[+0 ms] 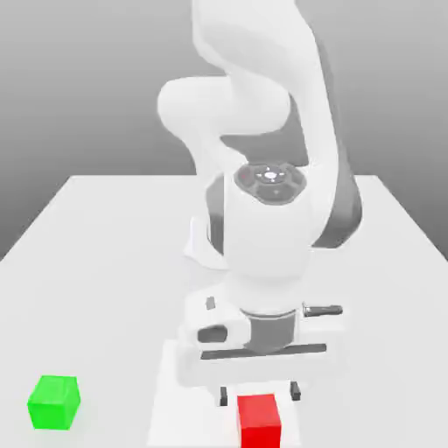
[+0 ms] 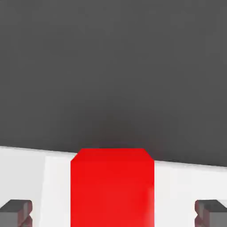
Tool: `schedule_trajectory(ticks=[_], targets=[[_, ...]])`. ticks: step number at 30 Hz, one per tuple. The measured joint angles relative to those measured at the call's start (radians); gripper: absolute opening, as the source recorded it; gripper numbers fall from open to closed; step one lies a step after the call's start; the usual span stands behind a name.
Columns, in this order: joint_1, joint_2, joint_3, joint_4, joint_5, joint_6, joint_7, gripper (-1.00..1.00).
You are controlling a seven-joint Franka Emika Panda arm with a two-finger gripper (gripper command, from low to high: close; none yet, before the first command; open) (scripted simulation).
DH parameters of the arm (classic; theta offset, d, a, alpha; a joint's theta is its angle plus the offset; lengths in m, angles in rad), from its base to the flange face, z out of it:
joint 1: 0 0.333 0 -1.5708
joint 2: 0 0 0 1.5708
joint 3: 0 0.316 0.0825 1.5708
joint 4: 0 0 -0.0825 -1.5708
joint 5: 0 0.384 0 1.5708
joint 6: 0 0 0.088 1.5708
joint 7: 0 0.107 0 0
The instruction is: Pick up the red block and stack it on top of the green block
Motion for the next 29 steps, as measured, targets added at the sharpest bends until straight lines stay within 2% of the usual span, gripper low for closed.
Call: schedule_trajectory(ticks=[1, 7, 12, 21, 23, 25, 26, 29], targets=[[0.002, 0.018, -0.002, 0.003, -0.002, 0.015, 0.001, -1.00], [0.002, 0.027, -0.002, 0.004, -0.004, 0.023, 0.003, -1.00], [-0.008, -0.110, 0.011, -0.018, 0.013, -0.093, -0.010, -1.00], [-0.215, -0.203, -0.211, -0.010, 0.102, -0.197, 0.126, -1.00], [-0.271, -0.151, -0.248, 0.008, 0.148, -0.166, 0.139, -1.00], [-0.305, -0.079, -0.242, 0.019, 0.189, -0.108, 0.126, -1.00], [-0.313, -0.059, -0.239, 0.021, 0.200, -0.091, 0.121, 1.00], [-0.313, -0.059, -0.239, 0.021, 0.200, -0.090, 0.121, 1.00]])
